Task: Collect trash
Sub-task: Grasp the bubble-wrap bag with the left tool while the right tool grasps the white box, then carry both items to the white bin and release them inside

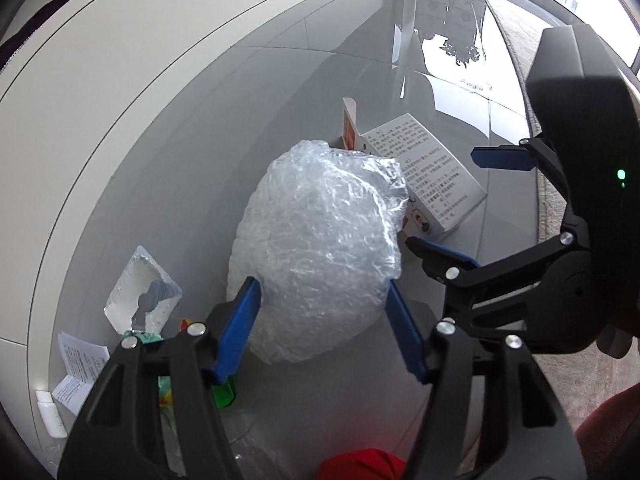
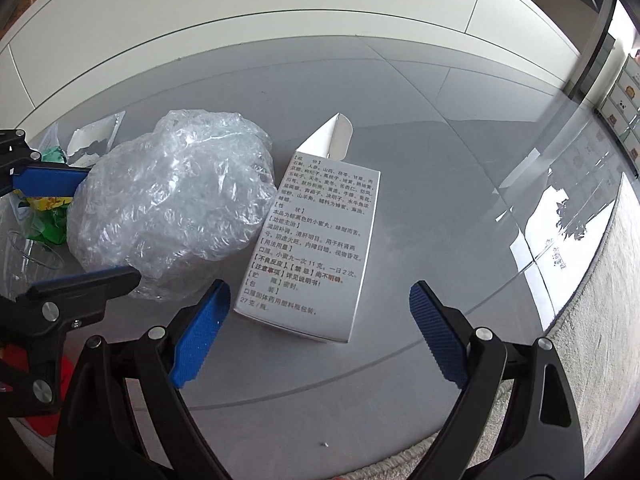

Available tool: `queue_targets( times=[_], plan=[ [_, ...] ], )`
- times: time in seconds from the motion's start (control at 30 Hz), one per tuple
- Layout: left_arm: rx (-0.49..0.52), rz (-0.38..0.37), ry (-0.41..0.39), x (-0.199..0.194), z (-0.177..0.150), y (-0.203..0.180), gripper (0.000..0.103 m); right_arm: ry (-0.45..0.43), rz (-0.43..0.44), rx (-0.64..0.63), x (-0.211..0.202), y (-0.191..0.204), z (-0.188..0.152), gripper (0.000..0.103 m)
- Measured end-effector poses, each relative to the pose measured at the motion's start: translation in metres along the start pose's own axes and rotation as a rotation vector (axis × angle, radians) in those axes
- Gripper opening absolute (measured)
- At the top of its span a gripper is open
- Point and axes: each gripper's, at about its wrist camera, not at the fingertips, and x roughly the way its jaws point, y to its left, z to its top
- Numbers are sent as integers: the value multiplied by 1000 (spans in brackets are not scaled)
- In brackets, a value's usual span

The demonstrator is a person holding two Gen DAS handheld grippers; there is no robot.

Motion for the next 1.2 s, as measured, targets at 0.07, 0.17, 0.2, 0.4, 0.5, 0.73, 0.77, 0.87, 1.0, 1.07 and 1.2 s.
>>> queue_targets(
  times=[0.07, 0.17, 0.2, 0.4, 0.5, 0.73, 0.77, 0.87, 1.0, 1.07, 1.2],
  plan=[
    [15, 20, -9, 1, 1, -1, 63, 7, -9, 5, 7, 0, 0, 78],
    [19, 31, -20, 2, 4, -1, 59, 42, -18, 7, 13, -1, -1, 57],
    [21, 35, -24, 1, 4, -2, 57, 44, -26, 4, 14, -1, -2, 54],
    [14, 60, -46, 5, 10, 1, 41, 42, -29, 6, 17, -4, -1, 48],
    [-10, 57, -51, 1, 10, 8, 34, 30, -29, 13, 14, -8, 1, 47],
    [-38, 47, -76, -21, 12, 18, 31, -1, -36, 18, -10, -17, 4, 47],
    [-45, 47, -84, -28, 12, 19, 31, -3, -36, 19, -16, -18, 5, 47],
    [-57, 52, -111, -54, 4, 17, 31, -15, -30, 17, -39, -16, 3, 47],
    [-76, 64, -139, -94, -8, 30, 31, -37, -22, -9, -79, -2, 7, 47],
    [-103, 63, -147, -116, -19, 38, 31, -48, -6, -21, -102, 5, 6, 47],
    [-164, 66, -158, -159, -41, 58, 31, -80, 38, -45, -152, 21, 11, 47]
  ],
)
